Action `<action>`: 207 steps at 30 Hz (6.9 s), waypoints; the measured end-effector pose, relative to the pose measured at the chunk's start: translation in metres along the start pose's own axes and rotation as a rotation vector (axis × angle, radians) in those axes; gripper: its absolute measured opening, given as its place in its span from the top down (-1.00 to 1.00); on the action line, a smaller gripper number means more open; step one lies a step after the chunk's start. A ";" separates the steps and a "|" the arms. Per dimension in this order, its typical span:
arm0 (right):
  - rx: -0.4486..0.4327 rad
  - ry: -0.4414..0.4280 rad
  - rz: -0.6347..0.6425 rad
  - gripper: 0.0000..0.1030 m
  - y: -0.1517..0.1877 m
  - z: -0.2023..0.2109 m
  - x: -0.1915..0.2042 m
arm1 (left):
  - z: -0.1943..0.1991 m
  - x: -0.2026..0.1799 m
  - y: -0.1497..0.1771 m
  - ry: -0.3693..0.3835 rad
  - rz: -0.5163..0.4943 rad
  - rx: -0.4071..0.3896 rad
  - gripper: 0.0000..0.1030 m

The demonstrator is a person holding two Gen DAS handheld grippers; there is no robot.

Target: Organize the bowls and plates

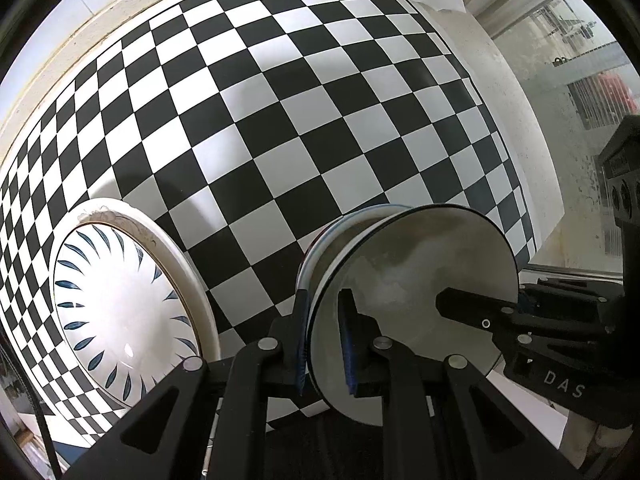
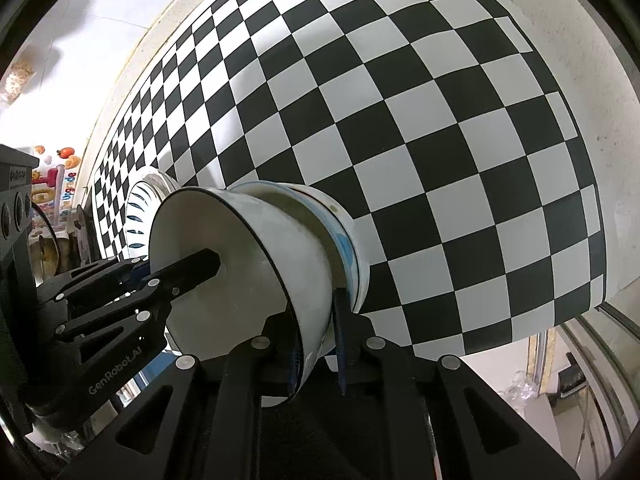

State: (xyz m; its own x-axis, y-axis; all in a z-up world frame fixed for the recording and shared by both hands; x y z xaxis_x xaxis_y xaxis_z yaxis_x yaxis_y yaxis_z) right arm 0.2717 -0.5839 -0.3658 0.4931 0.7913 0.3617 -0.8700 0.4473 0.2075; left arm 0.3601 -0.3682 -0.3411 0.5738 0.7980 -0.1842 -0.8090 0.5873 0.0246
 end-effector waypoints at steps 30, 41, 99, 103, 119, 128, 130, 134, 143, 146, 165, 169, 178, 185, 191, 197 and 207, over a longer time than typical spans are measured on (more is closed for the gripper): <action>0.000 0.005 0.008 0.55 0.003 0.008 -0.004 | 0.001 0.000 0.000 -0.028 0.010 0.000 0.77; -0.092 0.107 0.089 0.53 0.016 0.047 0.015 | 0.036 0.001 0.016 -0.055 0.012 -0.031 0.75; -0.170 -0.029 0.003 -0.53 0.019 0.059 -0.012 | 0.046 0.030 0.015 0.153 0.283 -0.055 0.47; -0.116 -0.075 -0.041 -0.53 0.008 0.030 -0.025 | 0.018 0.035 0.011 0.229 0.306 -0.002 0.47; 0.018 -0.244 -0.097 -0.53 -0.019 -0.057 -0.027 | -0.044 0.030 -0.004 0.341 0.295 0.110 0.21; 0.018 -0.304 -0.083 -0.17 -0.027 -0.083 -0.025 | -0.053 0.028 0.002 0.350 0.259 0.052 0.24; -0.013 -0.303 -0.068 -0.17 -0.027 -0.081 -0.025 | -0.049 0.028 0.002 0.336 0.235 0.019 0.27; -0.030 -0.289 -0.047 -0.17 -0.029 -0.082 -0.019 | -0.045 0.026 0.002 0.302 0.215 -0.001 0.27; -0.057 -0.266 0.016 -0.17 -0.030 -0.083 0.012 | -0.041 0.029 0.004 0.281 0.216 -0.047 0.27; -0.067 -0.263 0.033 -0.17 -0.029 -0.084 0.020 | -0.040 0.029 0.005 0.273 0.215 -0.060 0.27; -0.120 -0.269 0.136 -0.16 -0.036 -0.072 0.075 | -0.002 0.045 0.009 0.247 0.228 -0.163 0.27; -0.124 -0.267 0.172 -0.14 -0.035 -0.069 0.093 | 0.011 0.056 0.012 0.238 0.248 -0.194 0.27; -0.073 -0.285 0.232 -0.14 -0.033 -0.069 0.135 | 0.037 0.088 0.033 0.225 0.312 -0.231 0.27; -0.013 -0.291 0.296 -0.14 -0.028 -0.084 0.180 | 0.048 0.123 0.062 0.217 0.398 -0.240 0.27; 0.021 -0.274 0.375 -0.09 -0.024 -0.103 0.223 | 0.047 0.158 0.083 0.185 0.478 -0.263 0.27; 0.070 -0.252 0.426 -0.04 -0.023 -0.131 0.252 | 0.036 0.189 0.099 0.184 0.560 -0.258 0.27; 0.105 -0.209 0.464 -0.04 -0.024 -0.155 0.273 | 0.029 0.207 0.111 0.177 0.606 -0.251 0.27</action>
State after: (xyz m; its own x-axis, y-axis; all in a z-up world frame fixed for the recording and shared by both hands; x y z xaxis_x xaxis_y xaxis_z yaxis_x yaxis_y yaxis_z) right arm 0.4266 -0.3138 -0.4130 0.0550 0.7917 0.6085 -0.9975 0.0168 0.0683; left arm 0.3925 -0.1341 -0.3482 -0.0028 0.9296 -0.3684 -0.9985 -0.0229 -0.0502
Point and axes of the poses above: each gripper's, at about its wrist camera, not at the fingertips, and z roughly against the way its jaws point, x to its left, y to its underside, the point moved 2 cm from there along -z, roughly the way its jaws point, and after that the axes turned 7 degrees about -z, right-handed, at the moved point
